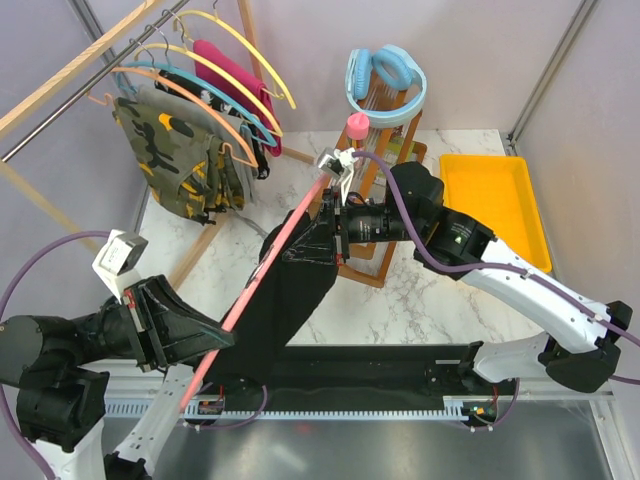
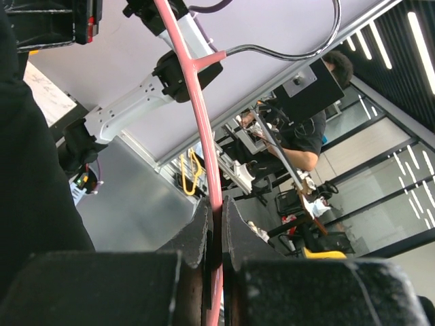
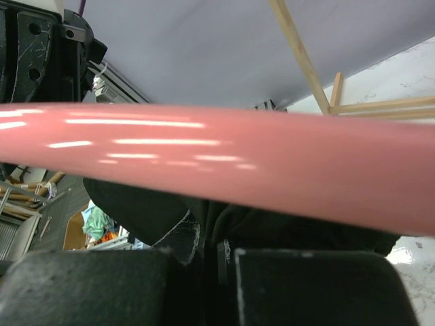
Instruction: Remove the trousers from the hanger
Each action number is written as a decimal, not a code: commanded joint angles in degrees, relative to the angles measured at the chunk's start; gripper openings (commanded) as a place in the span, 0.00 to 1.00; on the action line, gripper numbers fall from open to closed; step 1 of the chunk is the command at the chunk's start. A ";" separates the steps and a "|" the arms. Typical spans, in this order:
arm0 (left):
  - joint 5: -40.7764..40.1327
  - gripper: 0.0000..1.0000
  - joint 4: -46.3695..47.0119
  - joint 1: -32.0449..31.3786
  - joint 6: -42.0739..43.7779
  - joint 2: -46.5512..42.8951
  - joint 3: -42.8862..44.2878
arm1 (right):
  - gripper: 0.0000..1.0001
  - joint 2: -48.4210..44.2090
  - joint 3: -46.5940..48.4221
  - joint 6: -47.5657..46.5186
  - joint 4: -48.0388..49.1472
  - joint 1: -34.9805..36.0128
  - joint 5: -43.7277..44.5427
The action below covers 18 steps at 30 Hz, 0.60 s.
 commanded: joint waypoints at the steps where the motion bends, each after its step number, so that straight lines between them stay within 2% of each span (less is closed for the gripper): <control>1: -6.81 0.02 -2.92 0.07 7.79 -0.11 -0.95 | 0.00 -2.74 1.70 1.52 0.18 0.94 -2.26; 5: -18.30 0.02 -11.80 0.07 14.54 1.30 3.16 | 0.00 -3.26 1.35 1.35 -1.05 0.86 -4.01; 10: -20.88 0.02 -11.63 -0.01 16.14 2.53 5.46 | 0.00 -3.70 1.00 -3.31 -6.76 0.86 -1.74; 13: -17.99 0.02 -11.54 -0.01 15.27 3.23 4.94 | 0.00 -3.44 1.17 -4.29 -6.60 0.86 -2.79; 16: -18.59 0.02 -11.46 -0.01 15.70 2.01 3.79 | 0.00 -2.56 2.40 -3.67 -6.68 0.94 -2.60; 17: -18.51 0.02 -11.37 -0.01 15.62 1.74 3.36 | 0.02 -2.13 2.84 -3.76 -6.86 0.86 -2.87; 18: -18.25 0.02 -11.45 -0.01 15.62 1.65 3.27 | 0.10 -2.03 3.63 -4.37 -7.03 0.86 -3.05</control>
